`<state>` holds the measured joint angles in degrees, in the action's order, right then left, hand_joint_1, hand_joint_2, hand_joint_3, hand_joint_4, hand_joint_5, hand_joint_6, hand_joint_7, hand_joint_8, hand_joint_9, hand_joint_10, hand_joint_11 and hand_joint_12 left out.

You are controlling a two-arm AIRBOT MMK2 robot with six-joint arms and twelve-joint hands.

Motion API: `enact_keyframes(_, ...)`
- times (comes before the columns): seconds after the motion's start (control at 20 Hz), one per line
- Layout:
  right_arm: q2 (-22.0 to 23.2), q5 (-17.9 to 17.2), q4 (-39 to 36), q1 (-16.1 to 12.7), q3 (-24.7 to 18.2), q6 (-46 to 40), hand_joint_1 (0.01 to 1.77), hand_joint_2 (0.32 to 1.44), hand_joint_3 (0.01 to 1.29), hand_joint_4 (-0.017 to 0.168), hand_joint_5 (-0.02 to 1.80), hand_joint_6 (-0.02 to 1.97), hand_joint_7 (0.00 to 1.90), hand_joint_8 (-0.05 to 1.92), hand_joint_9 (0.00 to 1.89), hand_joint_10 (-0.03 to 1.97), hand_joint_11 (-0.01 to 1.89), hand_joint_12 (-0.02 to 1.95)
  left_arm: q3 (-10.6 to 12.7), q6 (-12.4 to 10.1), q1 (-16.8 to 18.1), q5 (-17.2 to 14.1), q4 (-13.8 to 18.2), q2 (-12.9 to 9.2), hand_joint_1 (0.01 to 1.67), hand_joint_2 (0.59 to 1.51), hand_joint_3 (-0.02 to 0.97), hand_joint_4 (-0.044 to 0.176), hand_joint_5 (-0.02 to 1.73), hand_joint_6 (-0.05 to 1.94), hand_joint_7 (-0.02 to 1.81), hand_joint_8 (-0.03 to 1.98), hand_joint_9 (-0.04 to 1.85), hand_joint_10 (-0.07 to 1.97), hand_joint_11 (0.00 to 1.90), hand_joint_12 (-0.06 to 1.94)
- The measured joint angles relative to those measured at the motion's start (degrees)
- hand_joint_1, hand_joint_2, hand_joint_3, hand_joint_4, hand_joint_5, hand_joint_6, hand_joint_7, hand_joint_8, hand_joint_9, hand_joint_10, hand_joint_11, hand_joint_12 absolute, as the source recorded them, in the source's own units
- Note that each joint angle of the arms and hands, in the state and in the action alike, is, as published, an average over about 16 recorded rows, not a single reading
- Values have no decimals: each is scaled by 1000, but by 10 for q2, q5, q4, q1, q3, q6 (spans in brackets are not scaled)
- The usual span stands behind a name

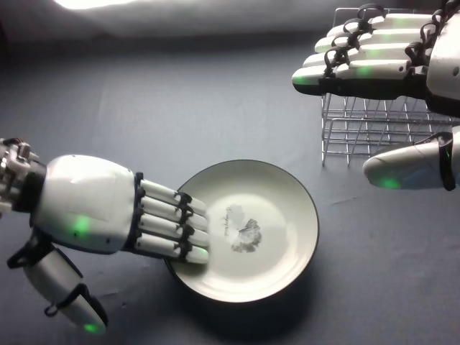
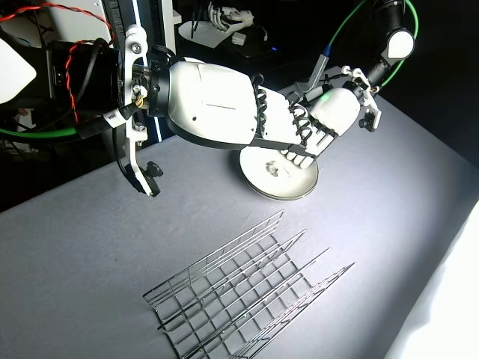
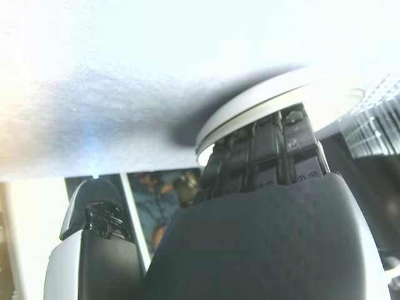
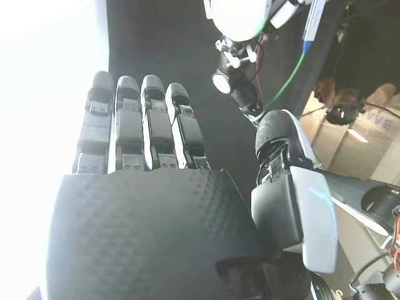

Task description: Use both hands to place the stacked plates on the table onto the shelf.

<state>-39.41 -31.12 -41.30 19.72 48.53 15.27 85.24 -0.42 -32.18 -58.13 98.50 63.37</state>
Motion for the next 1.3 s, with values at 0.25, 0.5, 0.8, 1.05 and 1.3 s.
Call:
enact_keyframes(0.25, 0, -3, 1, 11, 0, 1, 70, 1286, 15, -1, 117, 26, 114, 14, 73, 6, 13, 197, -22, 7, -7, 10, -12, 5, 18, 1095, 18, -12, 22, -28, 3, -18, 12, -9, 17, 0)
enact_keyframes(0.5, -4, -17, -13, 35, 4, 5, 125, 1288, 15, -1, 115, 26, 108, 14, 69, 6, 13, 193, -42, 13, -9, 22, -27, 16, 18, 1096, 17, -12, 18, -29, -2, -18, 5, -13, 18, -3)
enact_keyframes(0.8, -21, -52, -70, 61, 27, 15, 194, 1274, 15, 1, 117, 26, 111, 13, 71, 7, 13, 203, -55, 18, -5, 33, -42, 33, 18, 1097, 17, -12, 18, -29, -1, -15, 5, -16, 18, -4)
enact_keyframes(1.05, -46, -82, -140, 71, 61, 21, 351, 1229, 15, 2, 111, 26, 96, 13, 57, 7, 12, 155, -59, 21, 0, 38, -48, 48, 18, 1098, 17, -12, 22, -28, 1, -13, 6, -16, 18, -7)
enact_keyframes(1.3, -73, -102, -204, 72, 95, 21, 566, 1161, 15, 3, 99, 25, 71, 13, 38, 6, 13, 87, -59, 23, 3, 36, -48, 60, 17, 1099, 17, -10, 40, -25, 15, -13, 12, -16, 17, -13)
